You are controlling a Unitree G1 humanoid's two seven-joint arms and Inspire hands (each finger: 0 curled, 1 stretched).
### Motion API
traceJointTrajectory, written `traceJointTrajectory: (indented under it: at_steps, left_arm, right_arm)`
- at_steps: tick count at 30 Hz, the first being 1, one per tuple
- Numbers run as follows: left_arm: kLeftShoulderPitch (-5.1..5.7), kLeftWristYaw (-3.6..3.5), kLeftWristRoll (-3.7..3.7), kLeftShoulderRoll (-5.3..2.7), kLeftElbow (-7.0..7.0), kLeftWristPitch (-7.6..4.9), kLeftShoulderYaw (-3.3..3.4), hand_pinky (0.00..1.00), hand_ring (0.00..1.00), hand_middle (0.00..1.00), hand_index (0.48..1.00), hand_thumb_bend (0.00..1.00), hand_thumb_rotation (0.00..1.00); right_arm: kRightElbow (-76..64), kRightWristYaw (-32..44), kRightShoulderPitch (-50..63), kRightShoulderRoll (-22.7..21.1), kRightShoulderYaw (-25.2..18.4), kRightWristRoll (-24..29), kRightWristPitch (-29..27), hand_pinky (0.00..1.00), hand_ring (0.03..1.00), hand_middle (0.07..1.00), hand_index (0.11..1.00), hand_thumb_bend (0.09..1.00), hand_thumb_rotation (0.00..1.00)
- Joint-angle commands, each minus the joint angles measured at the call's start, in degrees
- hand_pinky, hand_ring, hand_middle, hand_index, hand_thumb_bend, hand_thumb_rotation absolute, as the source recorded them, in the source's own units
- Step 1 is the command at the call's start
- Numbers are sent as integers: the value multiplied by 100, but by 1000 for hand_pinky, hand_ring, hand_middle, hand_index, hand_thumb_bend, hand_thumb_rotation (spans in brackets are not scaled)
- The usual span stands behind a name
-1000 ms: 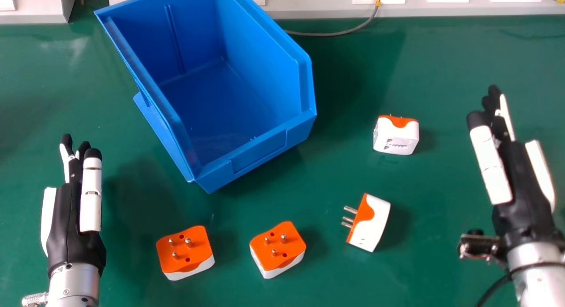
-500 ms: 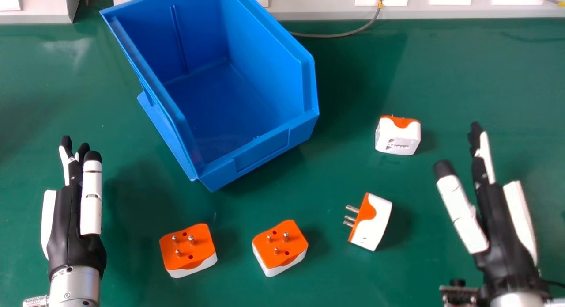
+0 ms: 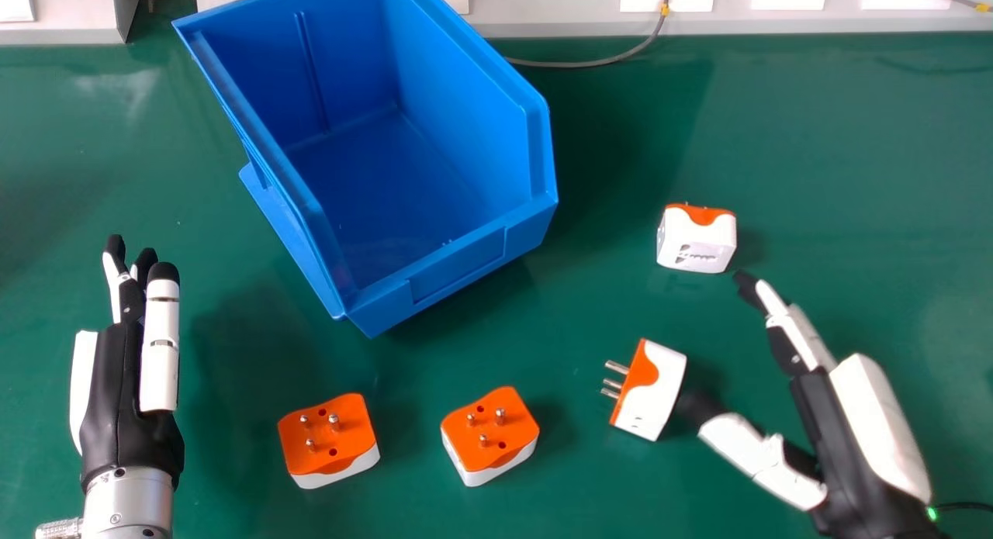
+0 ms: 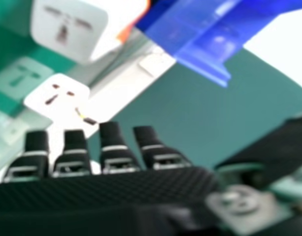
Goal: Pick all objects and put in blue box
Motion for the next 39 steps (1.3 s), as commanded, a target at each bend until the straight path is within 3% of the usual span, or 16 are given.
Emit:
traceJointTrajectory:
  at_steps: [1,6,9,16,21,25,31,34,37,39]
  left_arm:
    - [-48,11,23,69,-93,-26,15,1000,1000,1000,997,284,1000]
    - [-45,-5,7,68,-158,74,4,1000,1000,1000,999,289,1000]
    - [-69,-2,18,83,-87,61,21,1000,1000,1000,1000,292,1000]
    - [-71,63,63,51,-116,32,6,1000,1000,1000,999,298,1000]
    - [-16,52,-5,29,-355,190,-3,1000,1000,999,997,300,1000]
    - [-43,-7,-81,19,-282,170,29,1000,1000,1000,998,296,1000]
    - [-80,-35,-92,67,-196,149,61,1000,1000,1000,998,293,1000]
    - [-87,-13,-67,91,-174,152,63,1000,1000,1000,998,293,1000]
    - [-28,-17,-83,77,-317,223,49,1000,1000,1000,998,291,1000]
    - [-40,-25,-99,93,-280,220,71,1000,1000,1000,998,290,1000]
  right_arm:
    - [-35,-122,-56,-184,64,-112,-131,789,885,915,925,597,827]
    - [-141,1,-114,-362,215,-355,82,807,896,910,925,649,826]
    - [-166,133,-206,-472,321,-437,192,813,904,911,926,666,824]
    - [-135,217,-444,-552,525,-594,527,824,912,919,933,674,788]
    - [37,106,-678,-505,644,-675,725,819,907,919,935,687,745]
    - [278,-24,-943,-491,781,-833,893,811,899,913,933,683,690]
    - [363,-102,-1110,-497,949,-1040,1257,798,897,912,934,673,681]
    - [324,-132,-1121,-503,1023,-1149,1456,795,897,913,936,669,686]
    - [290,-155,-1129,-495,1101,-1208,1605,792,898,914,938,664,693]
    - [244,-152,-1129,-488,1150,-1233,1692,792,899,914,939,663,693]
